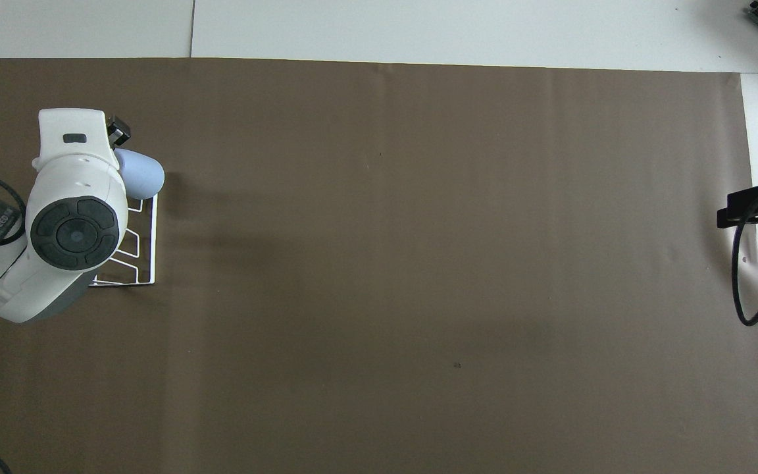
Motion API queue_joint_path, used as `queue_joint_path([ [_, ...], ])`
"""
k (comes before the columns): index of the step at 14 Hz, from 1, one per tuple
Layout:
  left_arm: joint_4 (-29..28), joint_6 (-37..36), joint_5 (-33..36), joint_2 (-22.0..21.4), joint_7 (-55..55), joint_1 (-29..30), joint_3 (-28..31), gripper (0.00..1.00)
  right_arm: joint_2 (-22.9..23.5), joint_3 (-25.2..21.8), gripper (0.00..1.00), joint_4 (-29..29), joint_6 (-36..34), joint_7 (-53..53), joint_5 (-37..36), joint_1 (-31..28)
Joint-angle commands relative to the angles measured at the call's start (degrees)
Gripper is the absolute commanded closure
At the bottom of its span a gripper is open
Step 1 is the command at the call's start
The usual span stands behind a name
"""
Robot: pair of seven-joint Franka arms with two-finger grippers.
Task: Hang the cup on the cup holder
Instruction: 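Lower the cup onto a rack hook with the left gripper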
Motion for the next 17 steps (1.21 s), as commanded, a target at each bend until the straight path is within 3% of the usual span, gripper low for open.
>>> queue_joint_path([
  [1,-0.05,-1.40,0.68,-2.97,0.69,-0.60,-0.05,0.02,-1.15,-0.34,0.00,-1.57,0.85,-0.87,-1.38,0.12],
  [4,-0.13,-3.41,-0.81,-4.39,0.69,-2.26,-0.40,0.00,-1.24,-0.34,0.00,-1.65,0.93,-0.61,-1.38,0.21],
  [9,1.00,-9.21,-11.52,-8.16,9.10,-5.26,-0.75,0.01,-1.33,-0.25,0.00,-1.83,0.93,-1.22,-1.38,0.12],
  [12,4.69,-13.25,-23.10,-8.52,25.85,-5.08,-0.49,0.01,-1.42,0.37,0.00,-2.18,1.89,-3.07,-4.63,0.56],
  [17,13.65,-27.39,-41.22,-8.17,57.96,-2.37,0.22,0.00,-1.42,0.46,0.00,-2.44,1.64,-0.79,-2.53,0.47],
])
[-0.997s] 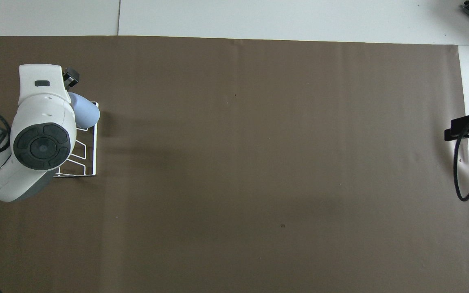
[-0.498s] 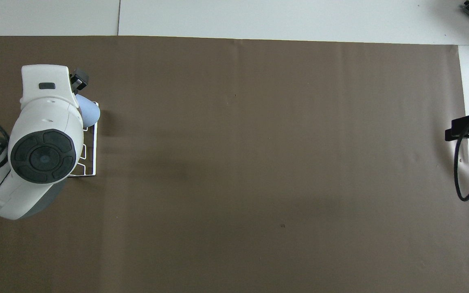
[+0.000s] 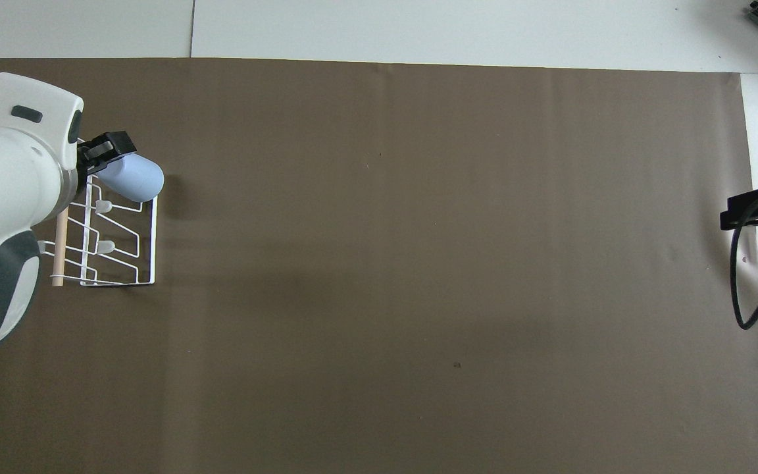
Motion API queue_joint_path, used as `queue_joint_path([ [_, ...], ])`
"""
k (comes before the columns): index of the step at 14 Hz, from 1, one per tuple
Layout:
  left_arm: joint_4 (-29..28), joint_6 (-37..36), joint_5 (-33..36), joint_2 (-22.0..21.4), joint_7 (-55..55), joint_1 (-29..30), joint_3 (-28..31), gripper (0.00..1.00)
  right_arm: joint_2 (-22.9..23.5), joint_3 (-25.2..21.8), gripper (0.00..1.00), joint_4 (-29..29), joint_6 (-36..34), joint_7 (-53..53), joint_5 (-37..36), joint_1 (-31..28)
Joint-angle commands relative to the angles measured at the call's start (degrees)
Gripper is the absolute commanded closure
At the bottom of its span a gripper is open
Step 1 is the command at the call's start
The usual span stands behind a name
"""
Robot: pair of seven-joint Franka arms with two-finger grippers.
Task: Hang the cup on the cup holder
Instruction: 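Open the left gripper and draw it back from the cup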
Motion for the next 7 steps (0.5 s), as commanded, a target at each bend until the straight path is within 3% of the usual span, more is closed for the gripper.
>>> queue_joint_path([
  [1,5.52,-7.83,-7.72,0.62,13.00,2.24,0.11,0.01,-1.39,0.12,0.00,-2.06,1.03,2.10,1.35,0.12],
  [7,14.22,-19.88,-15.21,2.46,34.80,6.73,0.11,0.00,-1.83,0.12,0.00,-1.98,0.50,2.03,1.44,-0.06],
])
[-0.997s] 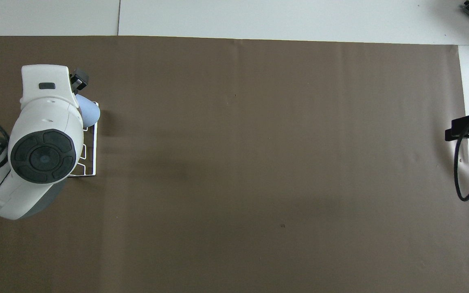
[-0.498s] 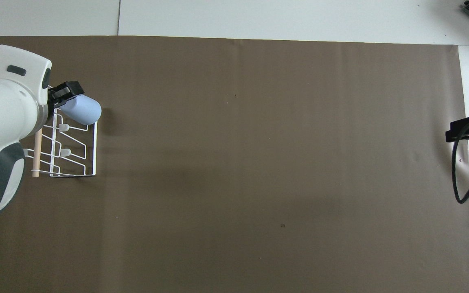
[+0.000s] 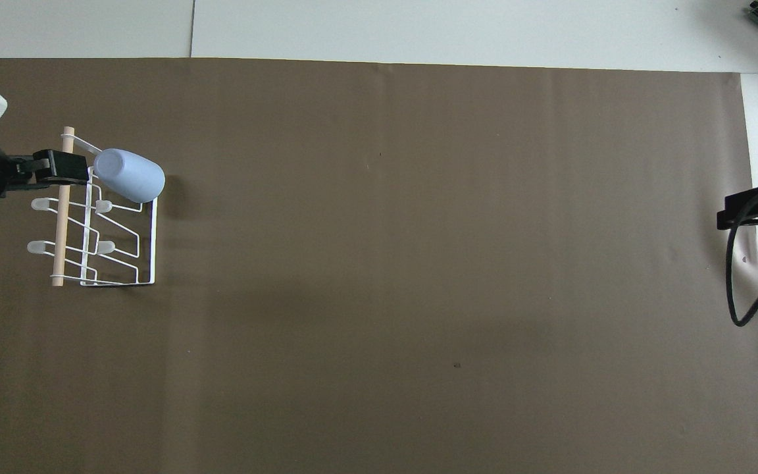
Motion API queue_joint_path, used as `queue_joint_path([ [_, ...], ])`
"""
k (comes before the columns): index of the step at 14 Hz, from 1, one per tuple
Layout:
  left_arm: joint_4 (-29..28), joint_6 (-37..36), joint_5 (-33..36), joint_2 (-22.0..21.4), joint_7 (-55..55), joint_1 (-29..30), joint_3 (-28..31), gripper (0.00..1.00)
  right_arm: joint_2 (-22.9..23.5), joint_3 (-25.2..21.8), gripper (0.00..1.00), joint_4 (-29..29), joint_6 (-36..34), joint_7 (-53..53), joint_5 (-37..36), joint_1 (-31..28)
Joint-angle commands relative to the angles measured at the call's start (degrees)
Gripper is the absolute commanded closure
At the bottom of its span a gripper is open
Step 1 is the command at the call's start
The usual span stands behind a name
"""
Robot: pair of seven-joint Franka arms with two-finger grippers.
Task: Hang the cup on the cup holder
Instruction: 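Open the left gripper and draw it back from the cup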
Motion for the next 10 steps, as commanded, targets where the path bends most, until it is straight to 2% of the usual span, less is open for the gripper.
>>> queue_joint_path([
  [1,5.84,-6.02,-2.10,2.34,8.02,1.49,-0.31,0.00,-1.90,0.09,0.00,-1.80,0.94,0.33,0.75,-0.06],
  [5,6.55,-9.54,-2.71,2.16,10.94,1.41,-0.22,0.00,-1.90,0.18,0.00,-1.80,0.59,-1.16,0.58,0.11],
  [8,9.44,-16.82,-4.13,2.25,11.72,1.58,0.04,0.00,-1.21,0.09,0.00,-0.93,0.06,-1.25,0.75,0.03],
  [10,9.54,-17.63,-4.22,2.34,13.48,1.76,0.22,0.00,-0.76,0.09,0.00,0.04,-0.29,-1.17,1.10,-0.59],
])
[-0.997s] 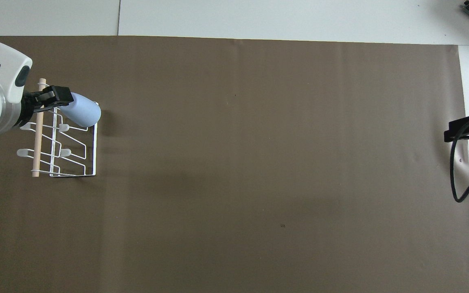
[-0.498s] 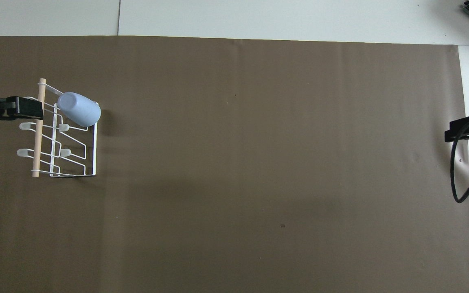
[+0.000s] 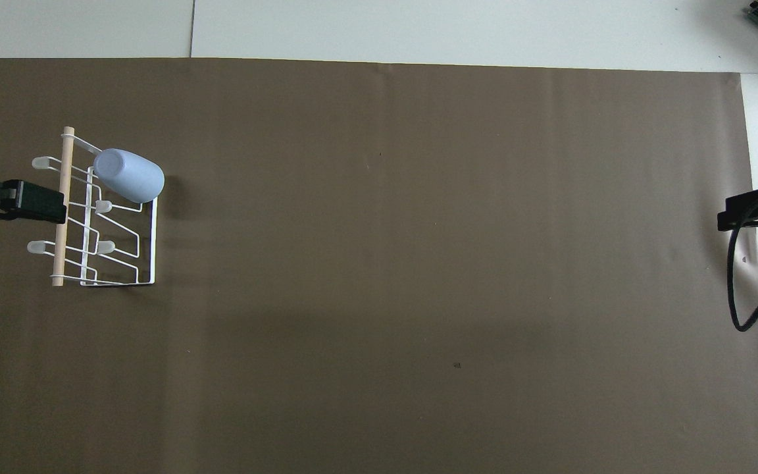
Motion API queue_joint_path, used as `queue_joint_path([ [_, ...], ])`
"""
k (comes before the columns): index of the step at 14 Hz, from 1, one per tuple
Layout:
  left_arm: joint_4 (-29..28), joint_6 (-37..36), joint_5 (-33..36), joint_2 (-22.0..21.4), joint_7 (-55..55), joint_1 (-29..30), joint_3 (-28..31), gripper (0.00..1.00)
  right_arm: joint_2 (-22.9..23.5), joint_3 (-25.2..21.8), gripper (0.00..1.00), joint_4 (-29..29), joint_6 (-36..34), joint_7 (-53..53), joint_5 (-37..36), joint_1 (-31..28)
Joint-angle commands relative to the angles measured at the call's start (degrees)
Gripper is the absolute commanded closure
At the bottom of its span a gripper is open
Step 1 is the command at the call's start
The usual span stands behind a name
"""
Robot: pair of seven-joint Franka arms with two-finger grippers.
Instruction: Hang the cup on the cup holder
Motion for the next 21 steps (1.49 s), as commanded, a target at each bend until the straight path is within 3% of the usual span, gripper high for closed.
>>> queue_joint_path([
  [1,2.27,-2.52,-1.04,1.13,4.17,0.91,0.64,0.00,0.02,0.09,0.00,0.40,-0.33,-1.00,1.45,-1.19],
  [6,2.27,-2.00,-1.04,0.95,9.55,0.57,1.52,0.00,-0.15,0.18,0.00,-0.13,-1.03,-1.18,0.40,-0.14],
  [9,2.27,-3.40,-1.30,0.96,9.46,-3.99,5.91,0.00,-0.24,0.18,0.00,-0.48,-0.77,-2.58,0.23,-0.14],
  [21,1.83,-4.90,-1.48,0.25,9.28,-3.65,5.83,0.00,-0.50,0.18,0.00,-0.92,-0.24,-2.23,-0.39,-0.14],
])
